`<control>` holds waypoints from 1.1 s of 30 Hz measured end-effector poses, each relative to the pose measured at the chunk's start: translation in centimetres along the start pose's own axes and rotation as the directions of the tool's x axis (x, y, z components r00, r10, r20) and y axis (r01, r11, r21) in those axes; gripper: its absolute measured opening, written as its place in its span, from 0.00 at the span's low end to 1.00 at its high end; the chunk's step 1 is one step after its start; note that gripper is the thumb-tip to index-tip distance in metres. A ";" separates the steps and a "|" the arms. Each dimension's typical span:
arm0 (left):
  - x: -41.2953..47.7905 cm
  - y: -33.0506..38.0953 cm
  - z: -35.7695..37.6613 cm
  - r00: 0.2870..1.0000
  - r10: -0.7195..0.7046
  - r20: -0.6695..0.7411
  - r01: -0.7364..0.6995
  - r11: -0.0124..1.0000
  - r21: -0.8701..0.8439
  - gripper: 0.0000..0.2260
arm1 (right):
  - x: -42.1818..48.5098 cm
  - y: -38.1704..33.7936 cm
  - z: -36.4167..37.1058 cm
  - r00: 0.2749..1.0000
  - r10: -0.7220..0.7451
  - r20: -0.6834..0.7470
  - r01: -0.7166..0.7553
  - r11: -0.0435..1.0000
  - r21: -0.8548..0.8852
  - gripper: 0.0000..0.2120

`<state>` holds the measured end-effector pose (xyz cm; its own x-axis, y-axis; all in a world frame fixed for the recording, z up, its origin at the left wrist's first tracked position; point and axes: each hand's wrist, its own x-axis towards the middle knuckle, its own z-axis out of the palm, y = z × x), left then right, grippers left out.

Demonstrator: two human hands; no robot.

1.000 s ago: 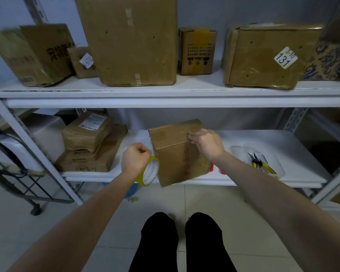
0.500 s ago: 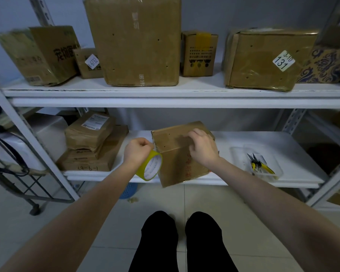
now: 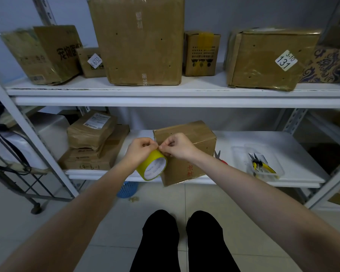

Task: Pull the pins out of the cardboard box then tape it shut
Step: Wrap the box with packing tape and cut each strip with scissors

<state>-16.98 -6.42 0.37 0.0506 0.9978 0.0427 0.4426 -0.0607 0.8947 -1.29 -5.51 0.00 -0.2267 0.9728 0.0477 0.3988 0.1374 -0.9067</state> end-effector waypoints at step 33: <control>3.7 1.1 -0.8 0.991 -0.126 -0.040 0.115 0.671 0.733 0.21 | 2.0 0.0 -1.2 0.886 0.206 -0.416 -0.340 0.898 -0.278 0.08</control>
<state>-17.00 -2.77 1.86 -0.0416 0.9978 -0.0523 0.9587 0.0546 0.2792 -0.70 -3.31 0.56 0.2510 0.9675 0.0301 0.6827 -0.1549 -0.7141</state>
